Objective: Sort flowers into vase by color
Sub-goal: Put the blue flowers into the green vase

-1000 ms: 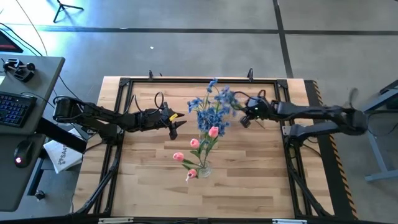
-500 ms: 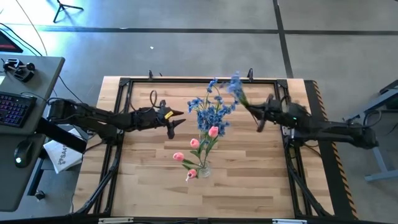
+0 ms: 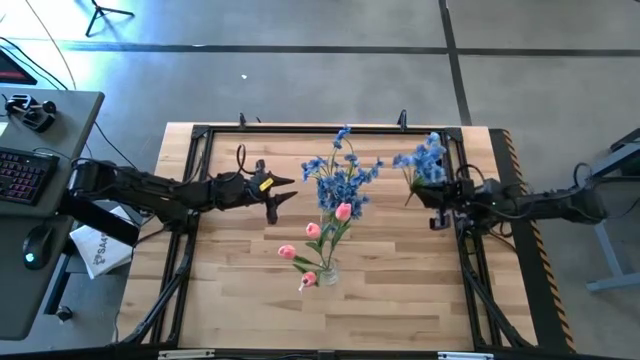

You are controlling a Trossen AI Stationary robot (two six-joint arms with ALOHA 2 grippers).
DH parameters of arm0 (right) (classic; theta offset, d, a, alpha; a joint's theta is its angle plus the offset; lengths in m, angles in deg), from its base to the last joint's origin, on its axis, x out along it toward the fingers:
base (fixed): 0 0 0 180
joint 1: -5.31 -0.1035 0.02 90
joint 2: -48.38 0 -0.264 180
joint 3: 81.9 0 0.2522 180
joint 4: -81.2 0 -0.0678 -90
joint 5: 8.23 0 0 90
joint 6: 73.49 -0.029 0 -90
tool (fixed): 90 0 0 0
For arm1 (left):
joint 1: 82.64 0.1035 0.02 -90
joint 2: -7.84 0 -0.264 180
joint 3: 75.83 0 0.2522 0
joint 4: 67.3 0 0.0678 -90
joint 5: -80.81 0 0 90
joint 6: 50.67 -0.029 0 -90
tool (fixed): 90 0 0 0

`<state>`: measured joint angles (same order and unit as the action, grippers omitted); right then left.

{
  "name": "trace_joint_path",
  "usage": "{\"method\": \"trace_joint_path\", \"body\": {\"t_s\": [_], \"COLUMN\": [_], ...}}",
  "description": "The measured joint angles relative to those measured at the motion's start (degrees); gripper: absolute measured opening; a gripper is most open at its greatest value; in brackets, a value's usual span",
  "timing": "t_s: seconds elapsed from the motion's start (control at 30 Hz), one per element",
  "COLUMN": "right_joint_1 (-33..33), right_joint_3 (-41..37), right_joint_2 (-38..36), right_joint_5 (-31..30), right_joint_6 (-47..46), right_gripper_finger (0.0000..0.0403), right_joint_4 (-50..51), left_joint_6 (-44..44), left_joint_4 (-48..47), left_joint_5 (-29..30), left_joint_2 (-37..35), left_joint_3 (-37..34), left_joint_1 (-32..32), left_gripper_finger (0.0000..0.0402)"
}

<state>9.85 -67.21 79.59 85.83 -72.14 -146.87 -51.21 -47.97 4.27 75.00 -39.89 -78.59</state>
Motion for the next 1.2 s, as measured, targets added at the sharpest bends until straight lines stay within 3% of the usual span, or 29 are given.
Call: {"method": "trace_joint_path", "body": {"t_s": [0.2,0.4,0.47,0.67,0.87,1.07,1.2], "right_joint_1": [-0.4,0.8,1.4,2.5,4.2,4.9,5.6], "right_joint_3": [2.3,10.4,12.9,11.6,12.6,25.3,30.8], "right_joint_2": [10.5,17.9,20.0,27.3,42.8,56.5,61.8], "right_joint_5": [-3.1,-6.0,-7.3,-4.6,-2.5,3.6,6.3], "right_joint_6": [4.7,7.1,5.4,7.8,9.2,9.2,9.4], "right_gripper_finger": [0.0004,0.0004,0.0004,0.0002,0.0001,0.0001,0.0001], "right_joint_4": [-3.9,16.9,17.6,-4.5,-28.4,-28.2,-28.2], "left_joint_6": [1.4,1.4,1.4,1.4,1.3,1.4,1.4], "left_joint_4": [0.2,0.3,0.3,0.2,0.2,0.1,-0.2], "left_joint_5": [0.7,0.8,0.8,0.8,0.7,0.6,0.6], "left_joint_2": [2.1,2.7,2.7,2.7,2.7,2.7,2.7], "left_joint_3": [0.0,0.0,0.0,0.0,0.0,0.0,0.0], "left_joint_1": [0.1,0.1,0.1,0.1,0.1,0.1,0.0], "left_gripper_finger": [0.0154,0.0154,0.0154,0.0154,0.0154,0.0154,0.0154]}}
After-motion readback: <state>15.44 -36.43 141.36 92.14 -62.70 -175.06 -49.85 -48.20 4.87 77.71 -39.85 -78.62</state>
